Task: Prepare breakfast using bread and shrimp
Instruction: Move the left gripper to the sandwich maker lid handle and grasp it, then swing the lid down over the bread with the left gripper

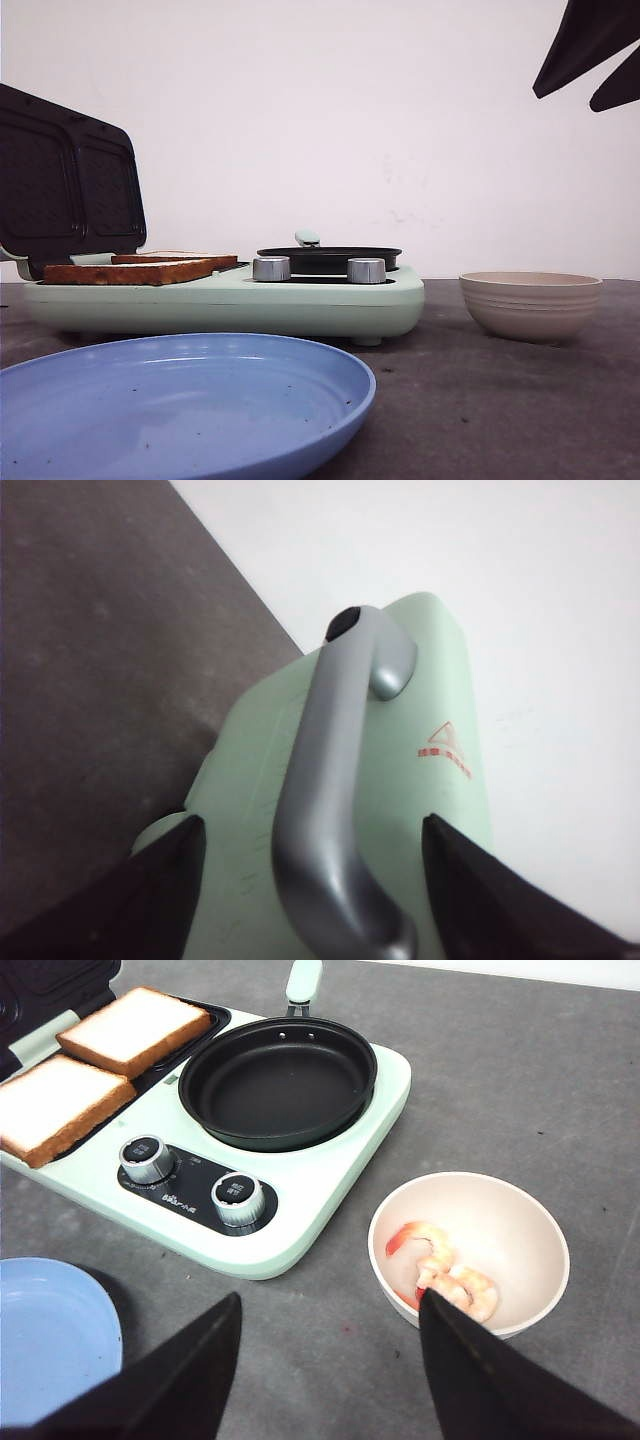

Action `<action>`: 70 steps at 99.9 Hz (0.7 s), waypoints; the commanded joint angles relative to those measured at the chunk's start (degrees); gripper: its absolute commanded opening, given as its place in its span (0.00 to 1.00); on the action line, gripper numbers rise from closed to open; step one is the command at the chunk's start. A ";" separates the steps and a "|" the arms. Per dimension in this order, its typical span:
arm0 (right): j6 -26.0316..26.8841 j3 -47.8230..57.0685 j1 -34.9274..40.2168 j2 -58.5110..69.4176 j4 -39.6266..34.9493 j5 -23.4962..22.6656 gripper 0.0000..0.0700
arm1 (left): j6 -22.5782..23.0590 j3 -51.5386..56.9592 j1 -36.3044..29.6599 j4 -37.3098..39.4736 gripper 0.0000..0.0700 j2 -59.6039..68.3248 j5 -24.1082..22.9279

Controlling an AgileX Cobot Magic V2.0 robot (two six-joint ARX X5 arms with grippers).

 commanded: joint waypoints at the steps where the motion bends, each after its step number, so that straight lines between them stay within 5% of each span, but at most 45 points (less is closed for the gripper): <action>1: 0.76 0.24 0.24 0.24 0.72 -0.02 0.50 | -0.98 1.27 -0.44 1.16 0.50 1.18 0.94; 17: 0.76 0.24 0.24 0.24 0.74 -0.02 0.50 | -0.92 1.27 -1.68 1.22 0.47 2.05 0.76; 44: 0.96 0.24 0.24 0.24 0.77 0.00 0.50 | -1.38 1.27 -2.05 2.82 0.01 2.08 0.83; 70: 1.33 0.24 0.24 0.24 0.74 -0.02 0.50 | -1.33 1.27 -2.45 2.60 0.01 2.08 0.81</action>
